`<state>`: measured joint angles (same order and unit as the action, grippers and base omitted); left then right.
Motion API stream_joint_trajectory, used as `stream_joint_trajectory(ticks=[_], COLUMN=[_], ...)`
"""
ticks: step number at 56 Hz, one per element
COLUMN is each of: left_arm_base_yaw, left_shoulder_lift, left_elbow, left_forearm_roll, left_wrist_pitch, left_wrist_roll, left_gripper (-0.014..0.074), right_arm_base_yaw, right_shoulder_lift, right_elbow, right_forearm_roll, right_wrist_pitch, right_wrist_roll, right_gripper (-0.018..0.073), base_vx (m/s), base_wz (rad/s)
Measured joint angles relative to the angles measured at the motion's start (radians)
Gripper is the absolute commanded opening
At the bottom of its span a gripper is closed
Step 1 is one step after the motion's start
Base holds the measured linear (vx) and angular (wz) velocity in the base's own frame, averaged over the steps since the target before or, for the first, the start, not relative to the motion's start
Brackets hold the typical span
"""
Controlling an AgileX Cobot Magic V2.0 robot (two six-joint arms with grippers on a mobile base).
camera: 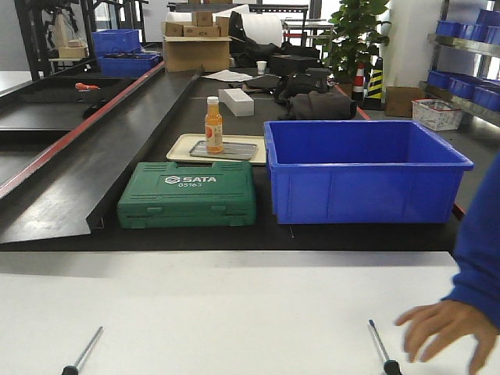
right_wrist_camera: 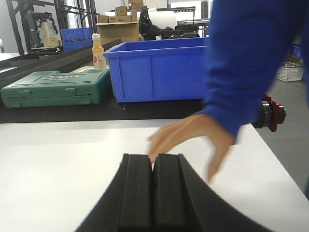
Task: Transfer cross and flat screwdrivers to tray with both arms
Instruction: 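Lower both grippers toward the two screwdrivers lying on the white table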
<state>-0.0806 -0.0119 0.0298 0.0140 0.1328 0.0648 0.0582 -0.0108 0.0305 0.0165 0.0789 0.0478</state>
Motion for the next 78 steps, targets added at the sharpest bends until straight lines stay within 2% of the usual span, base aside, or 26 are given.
stream_joint_trajectory(ticks=[40, 45, 50, 55, 61, 69, 78], left_arm_base_yaw=[0.0, 0.0, 0.0, 0.0, 0.0, 0.0, 0.0], left_shoulder_lift=[0.0, 0.0, 0.0, 0.001, 0.071, 0.336, 0.653], left_elbow=[0.0, 0.0, -0.014, -0.094, -0.264, -0.493, -0.659], left_forearm_roll=[0.003, 0.024, 0.023, -0.009, -0.03, -0.034, -0.037], left_wrist_pitch=[-0.003, -0.065, -0.19, -0.233, -0.189, -0.105, -0.051], left_wrist_roll=[0.0, 0.022, 0.015, -0.026, -0.041, -0.045, -0.045], left_gripper=[-0.0003, -0.0003, -0.0003, -0.0003, -0.0003, -0.0003, -0.0003], right_arm_base_yaw=[0.001, 0.001, 0.001, 0.001, 0.001, 0.001, 0.001], right_shoulder_lift=[0.0, 0.0, 0.0, 0.008, 0.109, 0.353, 0.653], right_elbow=[0.0, 0.0, -0.012, -0.091, -0.271, -0.505, -0.64], right_forearm_roll=[0.0, 0.0, 0.0, 0.0, 0.0, -0.001, -0.001], right_wrist_pitch=[-0.024, -0.079, -0.108, -0.089, -0.067, -0.053, -0.043], right_wrist_roll=[0.0, 0.0, 0.0, -0.003, -0.048, -0.094, -0.099], right_gripper=[-0.0008, -0.0008, -0.0008, -0.0008, -0.0008, -0.0008, -0.0008], base_vx=[0.0, 0.0, 0.0, 0.0, 0.0, 0.0, 0.0], base_wz=[0.0, -0.01, 0.0, -0.01, -0.02, 0.0, 0.0])
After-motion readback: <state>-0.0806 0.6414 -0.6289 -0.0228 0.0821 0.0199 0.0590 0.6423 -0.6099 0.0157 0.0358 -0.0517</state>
